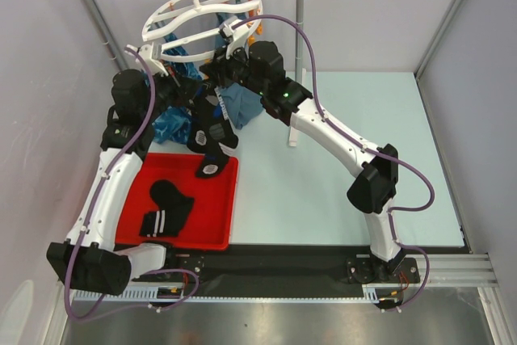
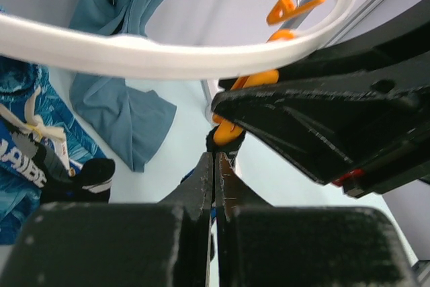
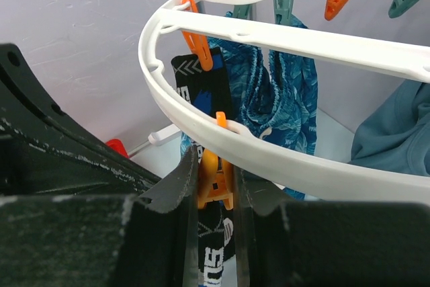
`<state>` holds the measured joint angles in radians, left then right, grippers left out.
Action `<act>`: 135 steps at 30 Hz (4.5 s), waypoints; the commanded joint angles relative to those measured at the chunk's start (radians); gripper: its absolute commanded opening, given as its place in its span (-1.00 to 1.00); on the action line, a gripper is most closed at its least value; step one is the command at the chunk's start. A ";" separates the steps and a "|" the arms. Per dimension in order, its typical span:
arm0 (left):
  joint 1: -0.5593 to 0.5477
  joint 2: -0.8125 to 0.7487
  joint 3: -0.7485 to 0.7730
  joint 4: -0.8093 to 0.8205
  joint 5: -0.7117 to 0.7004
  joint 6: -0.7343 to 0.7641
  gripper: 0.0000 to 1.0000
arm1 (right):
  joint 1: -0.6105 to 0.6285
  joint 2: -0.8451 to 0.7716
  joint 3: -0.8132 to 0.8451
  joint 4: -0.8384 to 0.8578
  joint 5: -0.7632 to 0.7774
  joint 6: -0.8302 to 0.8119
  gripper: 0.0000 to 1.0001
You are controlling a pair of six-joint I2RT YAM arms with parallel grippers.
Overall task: Clip the socks to the hanger
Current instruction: Clamp the sock onto the hanger, then rotate the hanger at the clothesline.
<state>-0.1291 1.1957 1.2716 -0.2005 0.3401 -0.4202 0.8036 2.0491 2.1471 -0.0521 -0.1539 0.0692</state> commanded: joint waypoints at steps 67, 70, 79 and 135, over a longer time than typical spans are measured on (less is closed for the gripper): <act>-0.033 0.067 0.192 -0.054 -0.055 0.104 -1.00 | 0.016 -0.043 0.037 -0.043 0.014 -0.016 -1.00; -0.033 0.056 0.167 -0.053 -0.053 0.104 -1.00 | 0.017 -0.043 0.036 -0.045 0.017 -0.016 -1.00; -0.033 0.057 0.173 -0.030 -0.053 0.083 -1.00 | 0.016 -0.044 0.028 -0.040 0.007 -0.008 -1.00; -0.032 -0.180 0.048 -0.168 -0.036 0.084 0.47 | -0.052 -0.388 -0.213 -0.063 -0.144 0.196 0.99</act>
<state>-0.1570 1.1046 1.3506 -0.3096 0.3202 -0.3653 0.7624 1.7557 1.9644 -0.1257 -0.2821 0.2935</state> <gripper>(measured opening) 0.733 0.994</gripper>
